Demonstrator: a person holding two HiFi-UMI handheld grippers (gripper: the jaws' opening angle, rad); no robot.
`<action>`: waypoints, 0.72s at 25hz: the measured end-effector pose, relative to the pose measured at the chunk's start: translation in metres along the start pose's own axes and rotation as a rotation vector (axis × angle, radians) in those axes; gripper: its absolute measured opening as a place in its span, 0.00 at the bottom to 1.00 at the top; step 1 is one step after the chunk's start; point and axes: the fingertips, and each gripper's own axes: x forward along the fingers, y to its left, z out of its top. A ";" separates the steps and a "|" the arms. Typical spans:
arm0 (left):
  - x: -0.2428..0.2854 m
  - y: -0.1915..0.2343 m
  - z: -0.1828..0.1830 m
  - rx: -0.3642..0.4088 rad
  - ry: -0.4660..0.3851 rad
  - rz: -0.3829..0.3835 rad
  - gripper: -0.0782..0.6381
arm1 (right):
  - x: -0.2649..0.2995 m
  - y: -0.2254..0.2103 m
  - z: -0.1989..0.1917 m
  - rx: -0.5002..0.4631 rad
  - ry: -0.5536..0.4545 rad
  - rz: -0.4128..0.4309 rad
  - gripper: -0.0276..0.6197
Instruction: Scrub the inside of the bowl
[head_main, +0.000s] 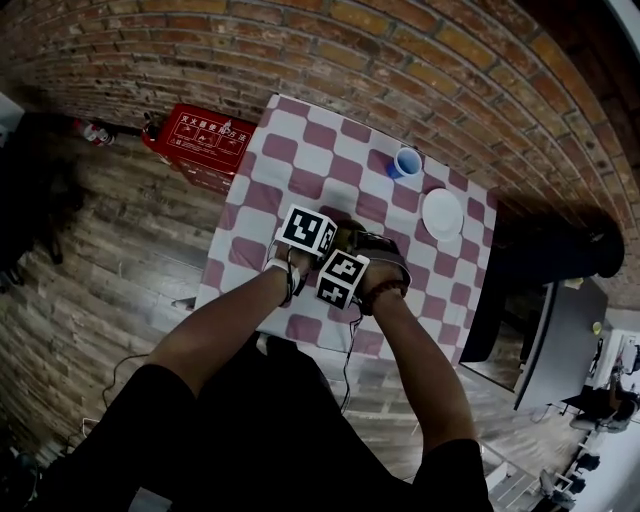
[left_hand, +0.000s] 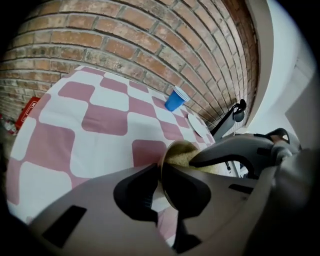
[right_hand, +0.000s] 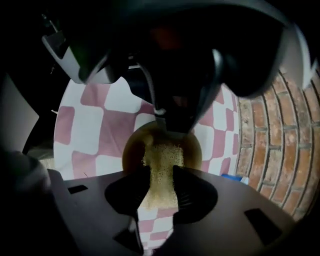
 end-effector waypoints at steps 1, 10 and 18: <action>0.001 -0.001 0.001 -0.005 -0.002 -0.011 0.17 | 0.001 0.003 0.001 -0.018 0.008 0.018 0.28; -0.003 0.013 -0.003 -0.002 0.004 0.009 0.17 | -0.045 -0.010 0.012 0.393 -0.355 0.095 0.28; -0.006 0.018 -0.008 -0.040 -0.007 -0.030 0.15 | -0.094 -0.035 -0.028 0.930 -0.677 0.059 0.28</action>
